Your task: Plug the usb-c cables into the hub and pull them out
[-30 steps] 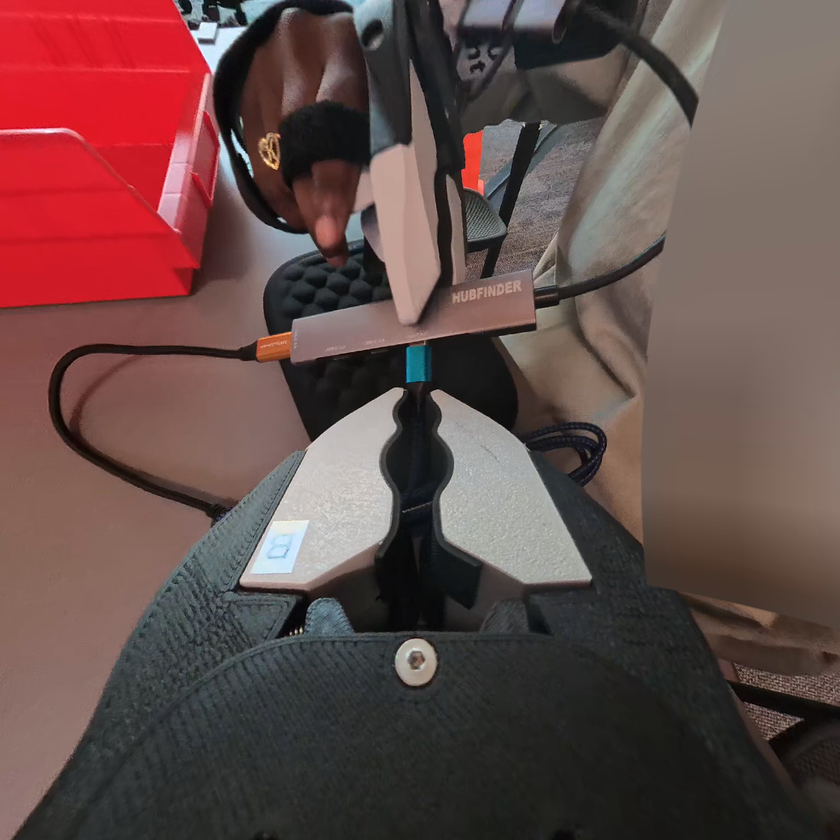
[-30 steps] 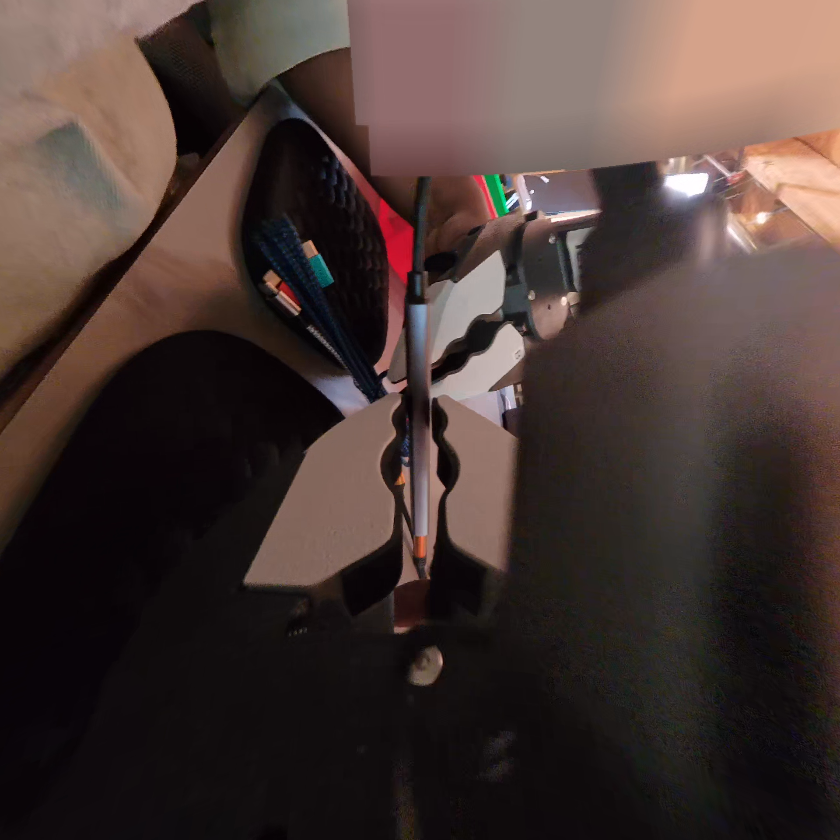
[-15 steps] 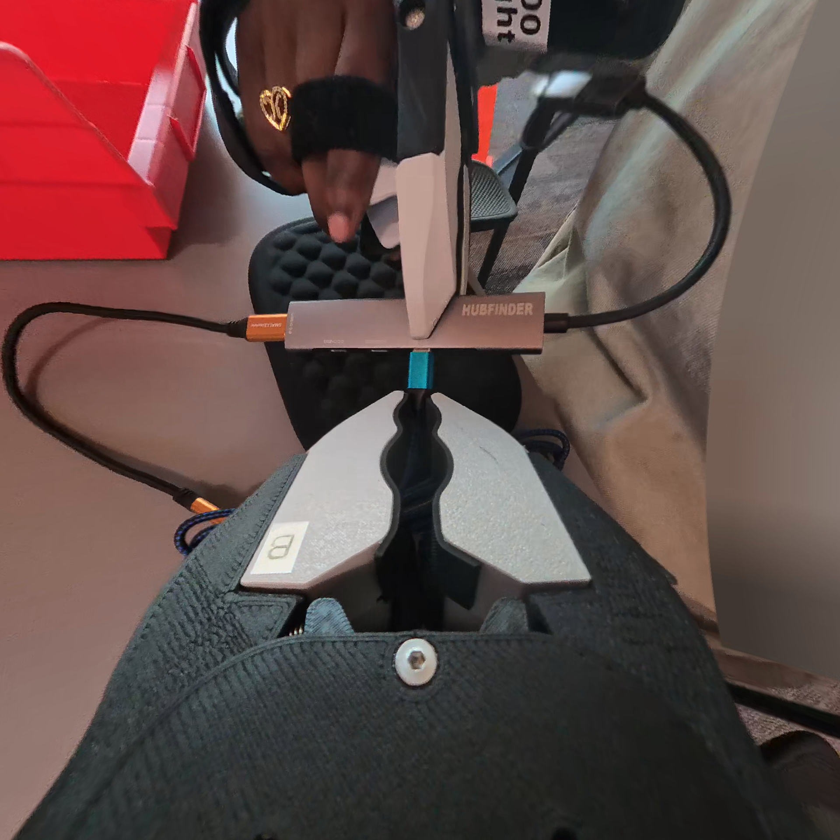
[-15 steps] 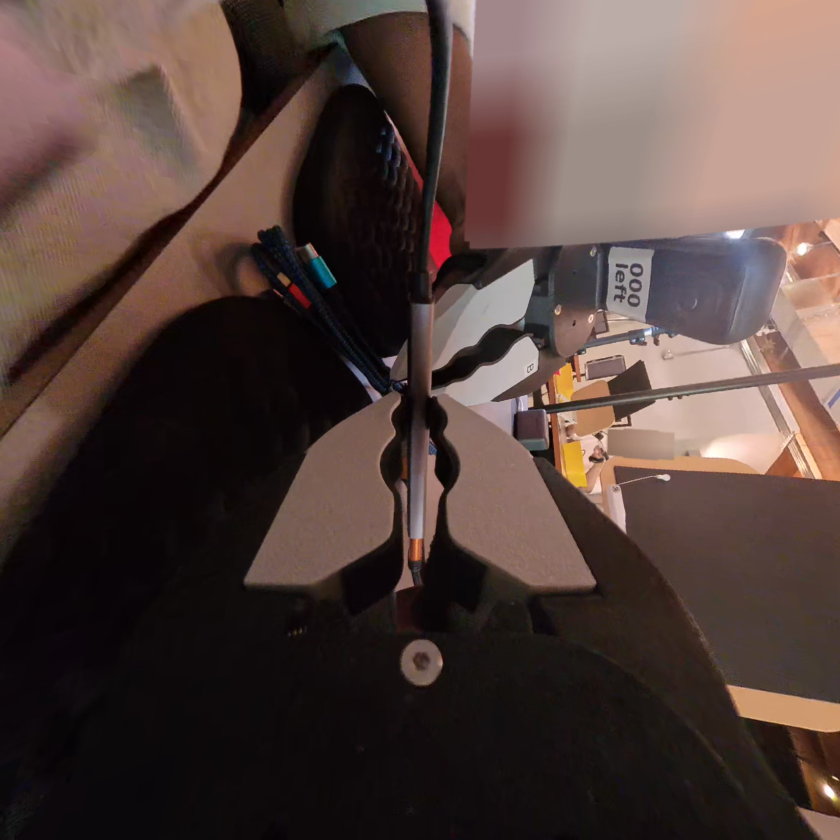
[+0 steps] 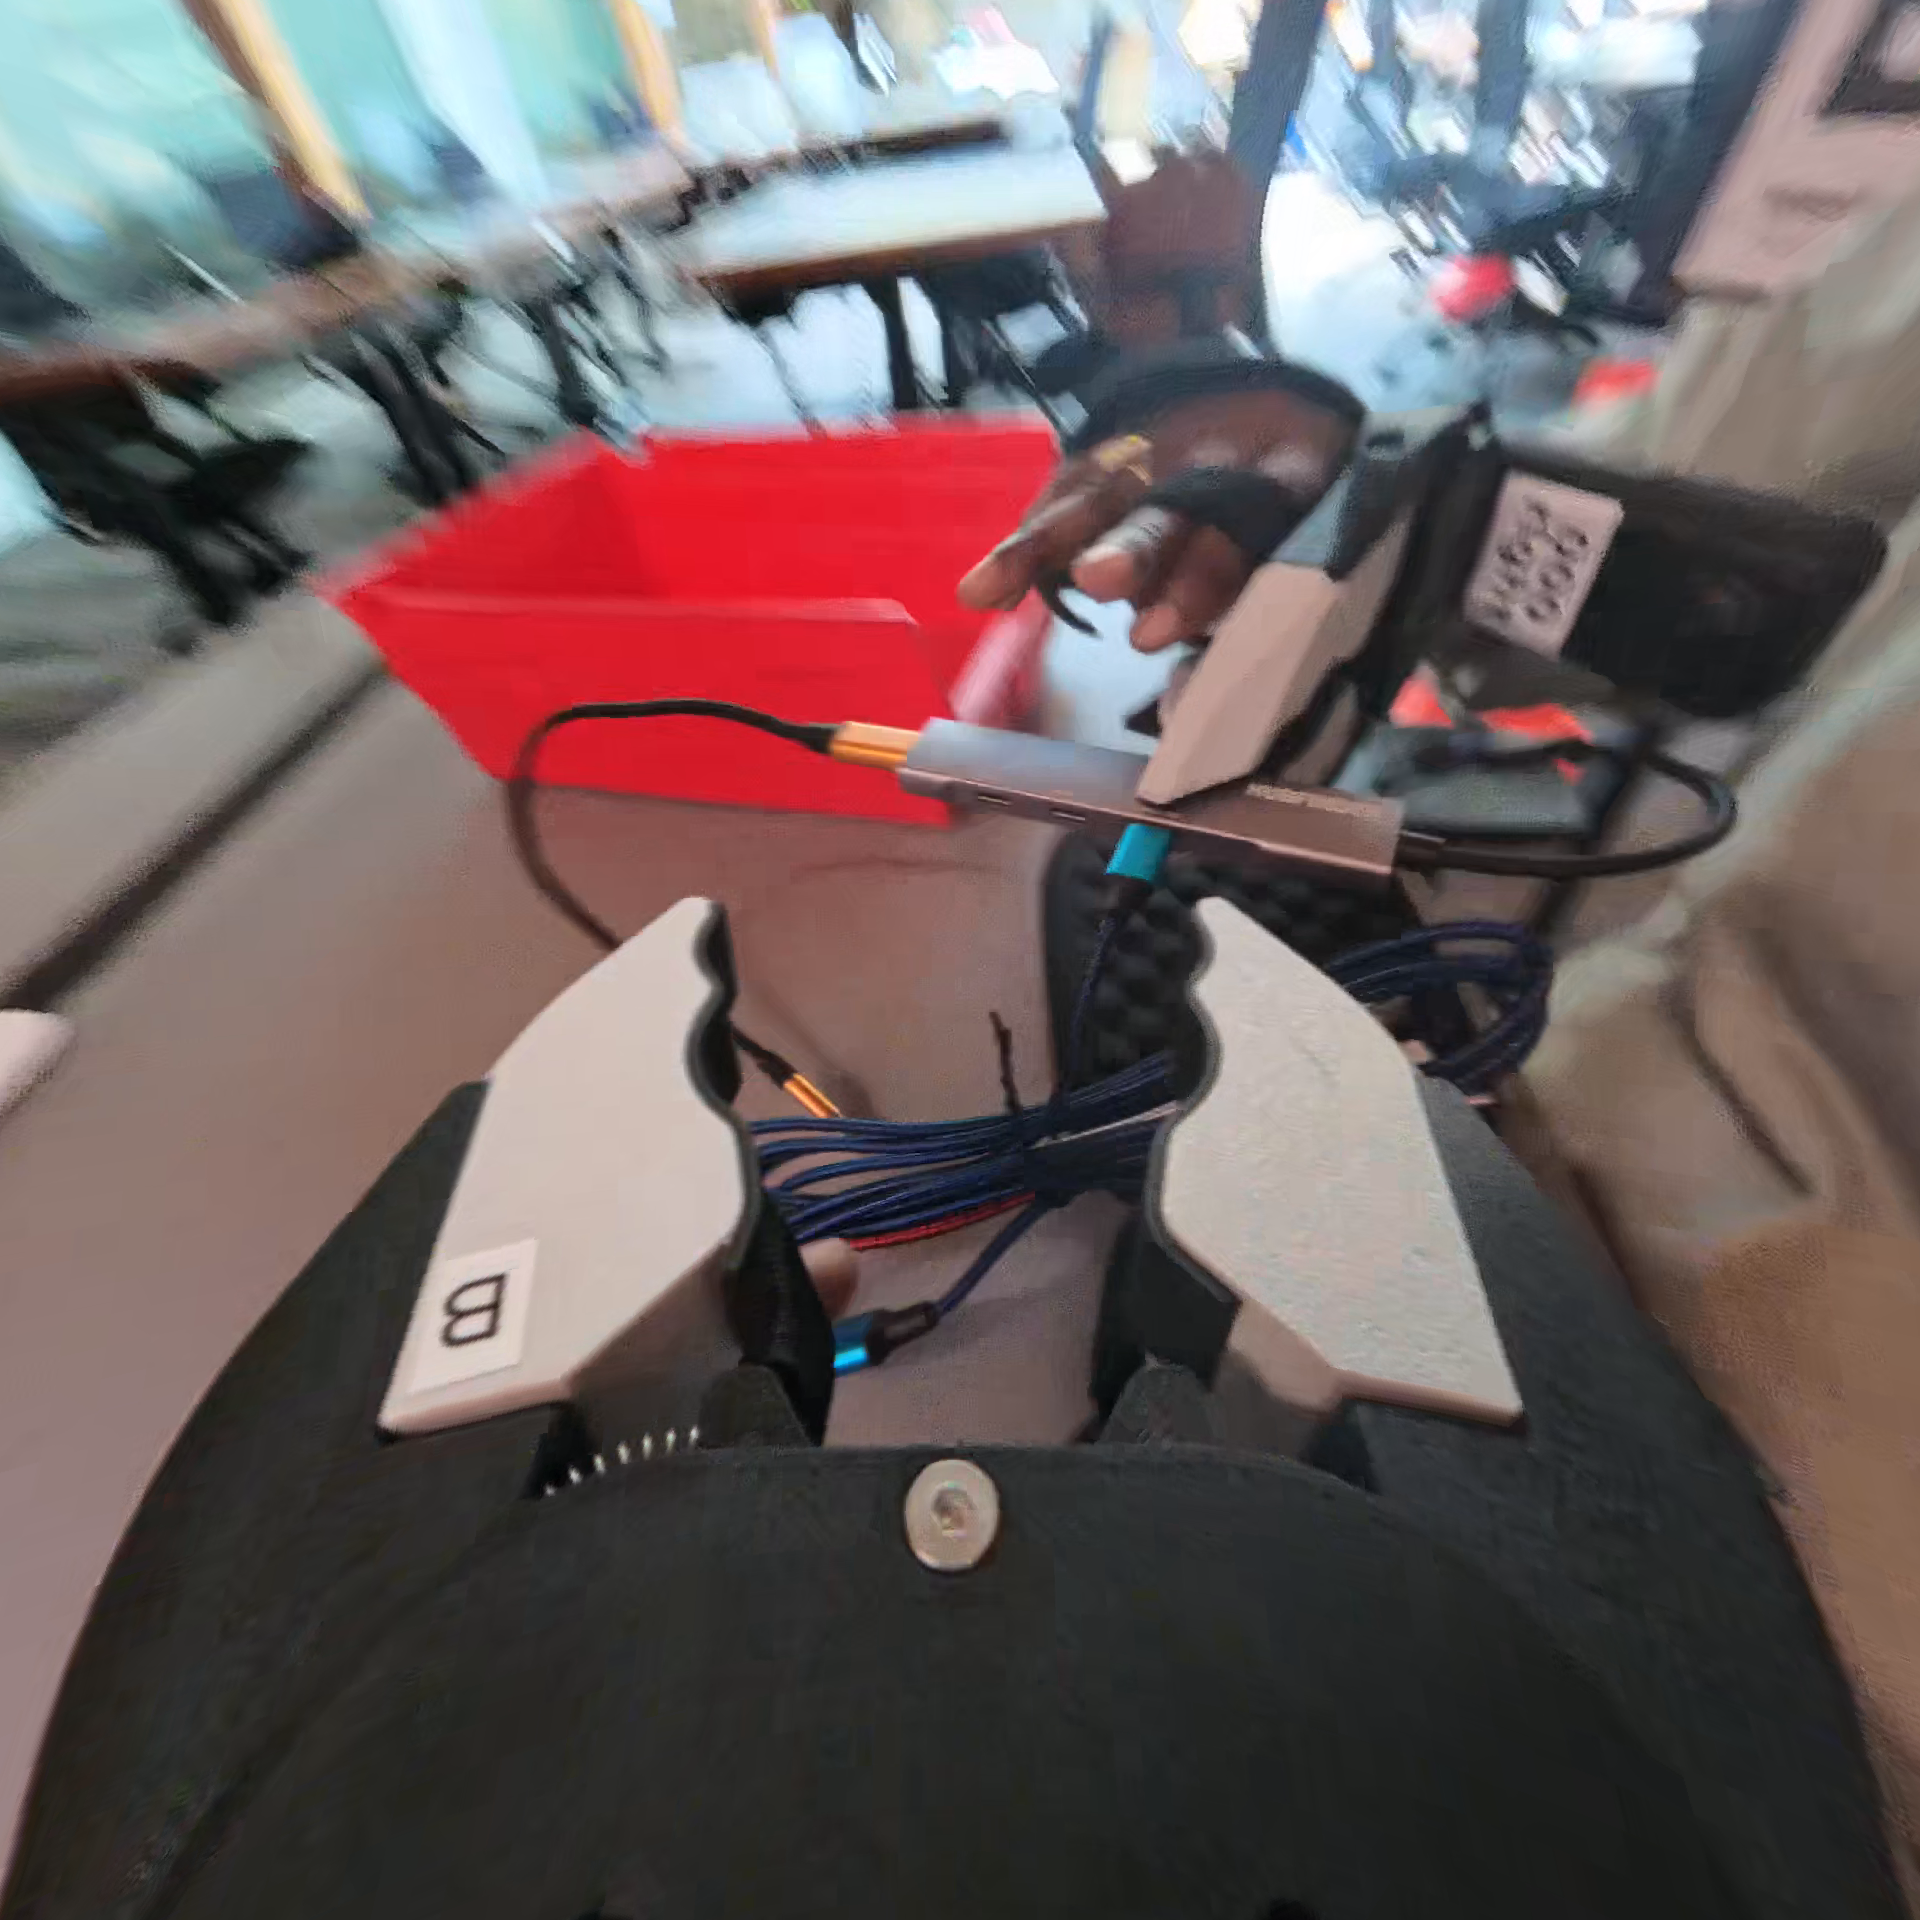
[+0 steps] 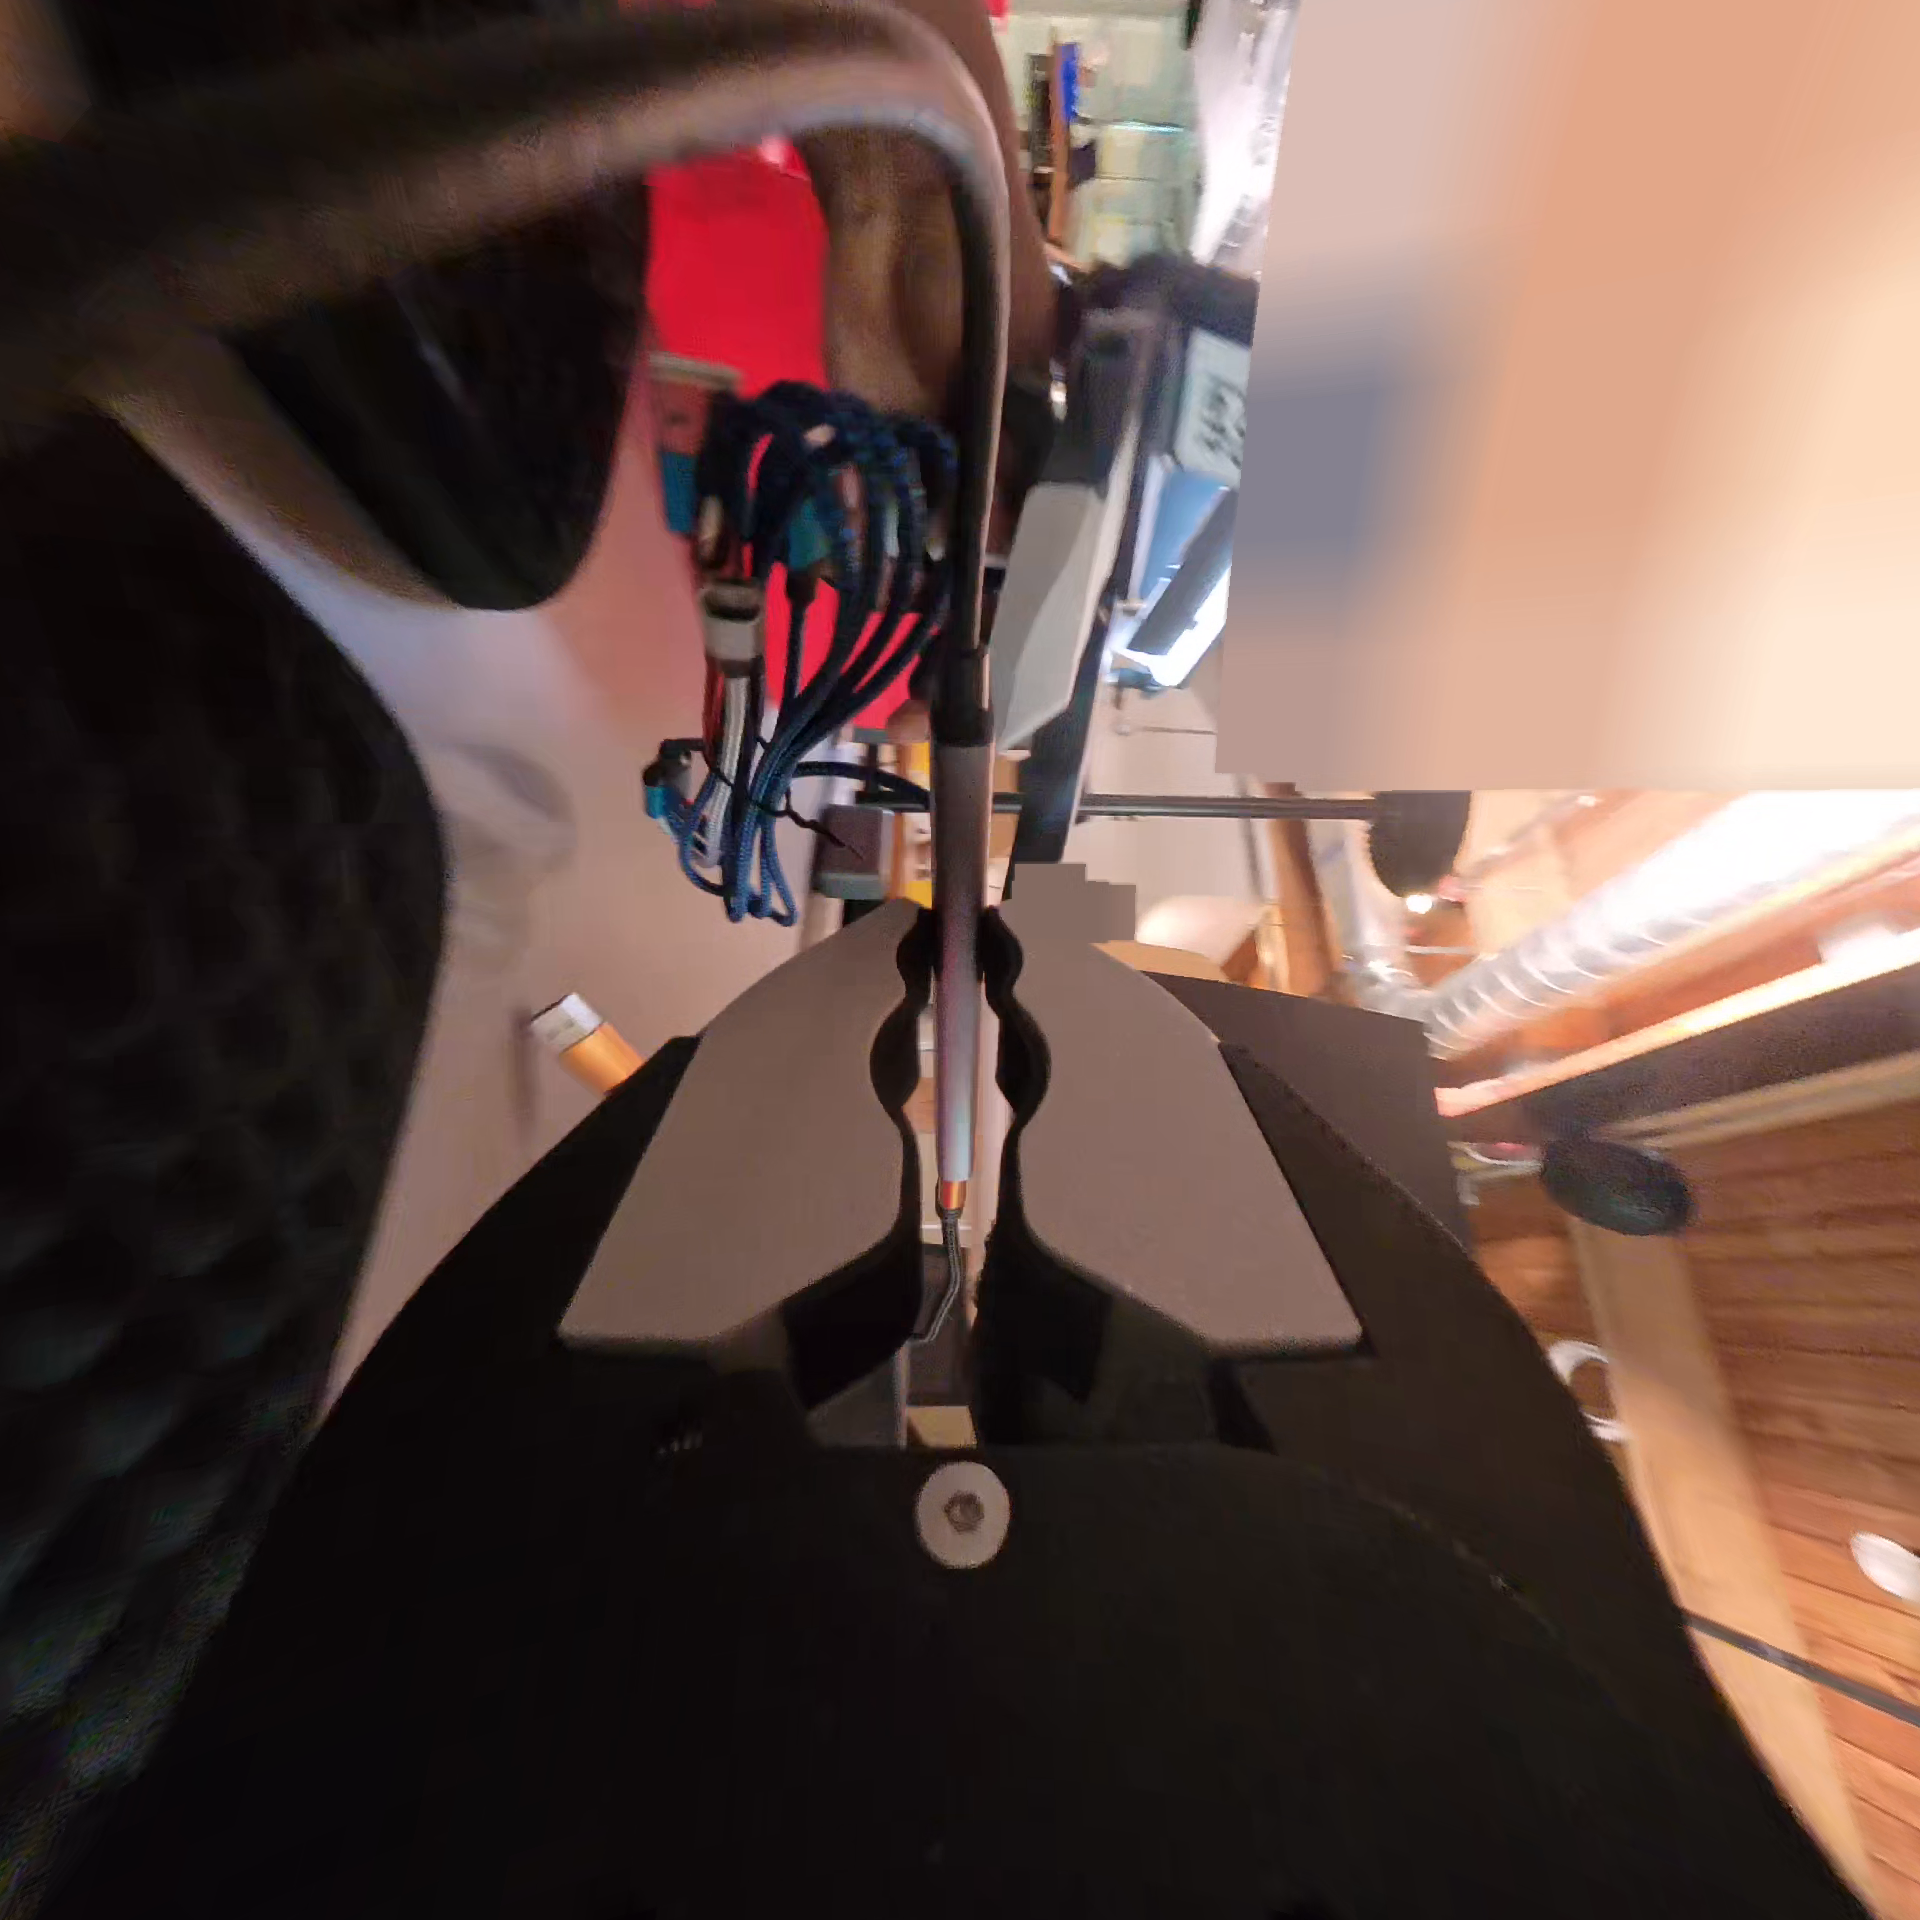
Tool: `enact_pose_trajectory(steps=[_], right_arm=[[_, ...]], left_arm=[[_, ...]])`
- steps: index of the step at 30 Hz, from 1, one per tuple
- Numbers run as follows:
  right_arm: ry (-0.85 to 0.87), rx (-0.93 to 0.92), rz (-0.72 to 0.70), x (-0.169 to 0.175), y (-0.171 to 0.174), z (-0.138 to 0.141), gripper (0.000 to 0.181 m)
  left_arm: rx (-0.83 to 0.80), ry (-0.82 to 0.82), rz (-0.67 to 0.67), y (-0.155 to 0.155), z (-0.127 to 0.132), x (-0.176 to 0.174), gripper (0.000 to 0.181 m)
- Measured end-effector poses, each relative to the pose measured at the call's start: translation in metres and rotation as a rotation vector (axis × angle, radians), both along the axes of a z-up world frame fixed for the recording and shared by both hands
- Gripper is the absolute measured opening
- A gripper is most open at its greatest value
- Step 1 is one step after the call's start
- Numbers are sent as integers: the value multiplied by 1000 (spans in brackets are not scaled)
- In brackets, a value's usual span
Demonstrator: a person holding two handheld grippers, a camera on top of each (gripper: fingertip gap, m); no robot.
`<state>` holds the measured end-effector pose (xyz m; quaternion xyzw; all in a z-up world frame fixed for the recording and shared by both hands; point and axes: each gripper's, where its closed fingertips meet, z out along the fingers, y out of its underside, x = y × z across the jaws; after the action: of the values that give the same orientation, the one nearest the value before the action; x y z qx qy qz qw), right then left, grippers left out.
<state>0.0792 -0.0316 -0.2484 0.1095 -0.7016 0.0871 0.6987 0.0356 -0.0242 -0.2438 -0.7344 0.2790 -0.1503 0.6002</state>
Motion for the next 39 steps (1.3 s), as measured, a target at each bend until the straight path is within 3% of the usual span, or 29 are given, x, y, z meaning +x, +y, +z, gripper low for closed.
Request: enact_pose_trajectory(steps=[4, 8, 14, 19, 24, 28, 33, 39], right_arm=[[128, 14, -21, -1, 9, 38, 8], [218, 14, -77, -1, 23, 76, 8], [389, -80, -155, 12, 60, 148, 8], [457, -420, -155, 32, 102, 194, 8], [591, -708, -196, 68, 150, 221, 8], [624, -920, -292, 86, 187, 218, 8], [552, -1126, -519, 96, 225, 188, 8], [334, -1372, -826, 95, 275, 112, 8]], left_arm=[[351, -83, 203, -17, 47, -21, 111], [615, -140, 292, -43, 68, -25, 121], [645, -157, 410, -58, 49, -39, 122], [649, -150, 452, -60, 46, -48, 122], [663, -187, 462, -63, 48, -51, 122], [651, -177, 475, -60, 45, -52, 121], [634, -122, 479, -56, 40, -49, 121], [611, -120, 470, -55, 36, -47, 121]])
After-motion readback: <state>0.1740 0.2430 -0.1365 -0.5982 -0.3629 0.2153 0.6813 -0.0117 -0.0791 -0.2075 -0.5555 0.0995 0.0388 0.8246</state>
